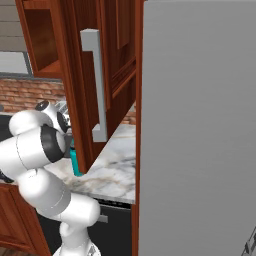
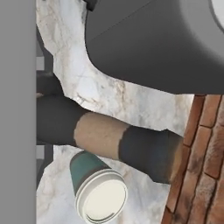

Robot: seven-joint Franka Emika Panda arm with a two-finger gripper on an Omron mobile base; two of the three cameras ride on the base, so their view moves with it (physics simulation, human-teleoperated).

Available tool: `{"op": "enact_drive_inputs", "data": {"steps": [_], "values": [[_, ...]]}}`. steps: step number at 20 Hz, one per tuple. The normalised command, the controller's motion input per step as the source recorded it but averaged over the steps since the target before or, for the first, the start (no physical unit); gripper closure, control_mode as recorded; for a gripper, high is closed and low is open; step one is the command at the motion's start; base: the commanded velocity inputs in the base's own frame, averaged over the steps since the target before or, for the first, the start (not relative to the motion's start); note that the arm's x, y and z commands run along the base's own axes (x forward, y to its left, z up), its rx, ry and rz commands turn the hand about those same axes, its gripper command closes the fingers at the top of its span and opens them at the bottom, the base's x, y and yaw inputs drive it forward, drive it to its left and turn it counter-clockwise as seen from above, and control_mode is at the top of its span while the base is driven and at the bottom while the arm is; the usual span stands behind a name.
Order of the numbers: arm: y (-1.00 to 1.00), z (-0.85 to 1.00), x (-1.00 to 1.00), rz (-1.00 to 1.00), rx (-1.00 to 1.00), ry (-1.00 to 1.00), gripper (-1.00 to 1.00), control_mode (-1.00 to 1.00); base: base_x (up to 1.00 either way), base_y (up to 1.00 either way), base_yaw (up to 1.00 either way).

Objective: Sort all alcoholic drinks to one cabinet, and non-alcoholic drinks to the other.

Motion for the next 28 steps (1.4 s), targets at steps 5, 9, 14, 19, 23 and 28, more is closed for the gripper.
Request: {"op": "enact_drive_inputs", "data": {"steps": [5,9,14,19,23,28], "values": [[0.00,-0.11,0.00,0.04,0.00,0.00,1.00,-1.00,0.00,0.00,0.00],[0.00,-0.01,-0.02,0.03,0.02,0.00,1.00,-1.00,0.00,0.00,0.00],[0.00,0.00,-0.16,0.00,0.04,0.00,1.00,-1.00,0.00,0.00,0.00],[0.00,0.00,-0.24,0.00,0.04,0.00,1.00,-1.00,0.00,0.00,0.00],[0.00,0.05,-0.28,0.00,0.05,0.00,1.00,-1.00,0.00,0.00,0.00],[0.00,0.39,-0.24,0.00,0.01,-0.05,1.00,-1.00,0.00,0.00,0.00]]}}
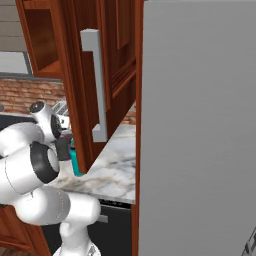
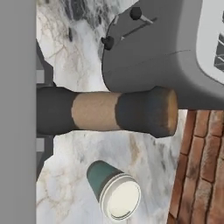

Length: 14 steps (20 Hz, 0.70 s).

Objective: Sort all alcoholic drinks to one cabinet, and non-alcoholic drinks to the other.

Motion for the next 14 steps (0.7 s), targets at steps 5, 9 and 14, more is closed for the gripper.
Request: {"op": "enact_drive_inputs", "data": {"steps": [5,9,14], "values": [[0.00,0.72,-0.25,0.00,0.00,-0.10,1.00,-1.00,0.00,0.00,0.00],[0.00,0.86,-0.30,0.00,0.00,-0.12,1.00,-1.00,0.00,0.00,0.00],[0.00,0.85,-0.32,0.00,0.10,-0.11,1.00,-1.00,0.00,0.00,0.00]]}}
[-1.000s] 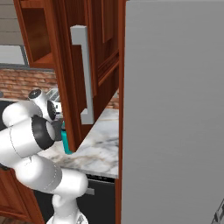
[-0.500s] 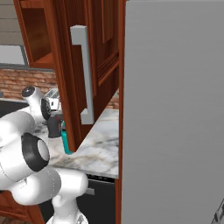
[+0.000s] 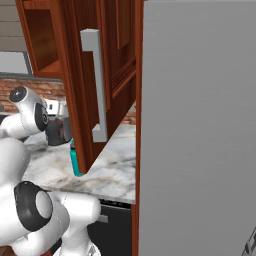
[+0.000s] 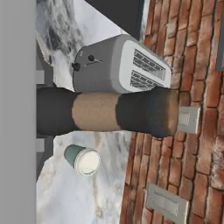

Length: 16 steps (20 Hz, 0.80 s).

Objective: Sort all alcoholic drinks to one cabinet, and non-alcoholic drinks to the other.

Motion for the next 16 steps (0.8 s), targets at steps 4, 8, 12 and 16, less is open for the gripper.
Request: {"op": "enact_drive_inputs", "data": {"steps": [4,8,12,16], "values": [[0.00,0.89,-0.36,0.00,0.07,-0.14,1.00,-1.00,0.00,0.00,0.00],[0.00,0.89,-0.36,0.00,0.05,-0.16,1.00,-1.00,0.00,0.00,0.00],[0.00,0.82,-0.24,0.00,0.00,-0.19,1.00,-1.00,0.00,0.00,0.00],[0.00,0.79,-0.18,0.00,0.00,-0.21,1.00,-1.00,0.00,0.00,0.00]]}}
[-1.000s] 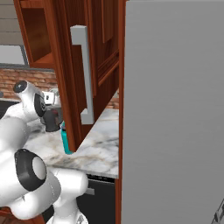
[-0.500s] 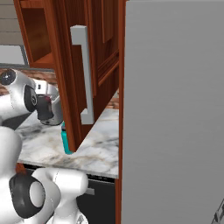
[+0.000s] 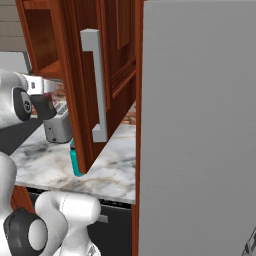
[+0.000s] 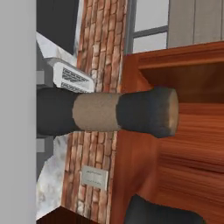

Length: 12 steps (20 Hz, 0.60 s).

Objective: Sort all alcoholic drinks to one cabinet, and non-alcoholic drinks to the other.

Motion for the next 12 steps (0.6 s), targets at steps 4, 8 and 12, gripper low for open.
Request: {"op": "enact_drive_inputs", "data": {"steps": [4,8,12], "values": [[0.00,0.80,-0.10,0.00,0.00,-0.19,1.00,-1.00,0.00,0.00,0.00],[0.00,0.81,-0.01,0.00,0.00,-0.15,1.00,-1.00,0.00,0.00,0.00],[0.00,0.73,0.00,0.00,0.00,-0.14,1.00,-1.00,0.00,0.00,0.00]]}}
